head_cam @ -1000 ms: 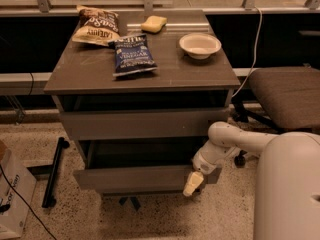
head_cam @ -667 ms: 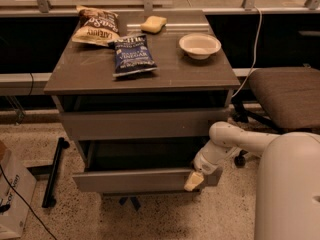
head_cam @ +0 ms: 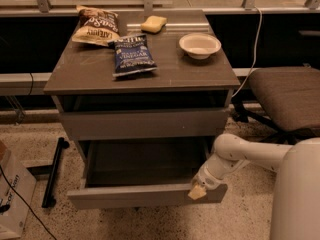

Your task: Open middle drawer

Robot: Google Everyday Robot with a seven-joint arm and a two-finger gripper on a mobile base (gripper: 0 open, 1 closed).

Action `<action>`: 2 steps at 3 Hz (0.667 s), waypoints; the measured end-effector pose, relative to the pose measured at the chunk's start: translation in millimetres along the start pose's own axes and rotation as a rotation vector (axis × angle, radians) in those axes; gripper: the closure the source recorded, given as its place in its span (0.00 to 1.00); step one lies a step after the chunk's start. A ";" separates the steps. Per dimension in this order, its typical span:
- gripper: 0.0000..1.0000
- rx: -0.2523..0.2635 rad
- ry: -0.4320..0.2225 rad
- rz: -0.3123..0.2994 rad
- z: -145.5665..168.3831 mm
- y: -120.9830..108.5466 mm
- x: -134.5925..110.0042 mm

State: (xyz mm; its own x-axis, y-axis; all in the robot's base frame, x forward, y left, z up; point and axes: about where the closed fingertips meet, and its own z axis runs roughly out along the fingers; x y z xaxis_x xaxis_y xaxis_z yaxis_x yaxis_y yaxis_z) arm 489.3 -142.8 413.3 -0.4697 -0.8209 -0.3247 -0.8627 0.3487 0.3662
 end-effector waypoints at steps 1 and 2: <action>0.33 -0.002 0.000 0.004 0.2 0.9 0.6; 0.10 -0.031 -0.009 0.089 9.3 33.4 19.5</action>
Offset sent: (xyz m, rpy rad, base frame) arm -0.2789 0.0007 -0.0104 0.0337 0.4409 -0.5145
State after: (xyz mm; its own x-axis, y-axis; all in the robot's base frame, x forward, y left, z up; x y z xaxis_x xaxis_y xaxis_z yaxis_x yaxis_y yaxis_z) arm 449.5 -142.9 411.1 -0.5463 -0.7832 -0.2969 -0.8111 0.4063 0.4208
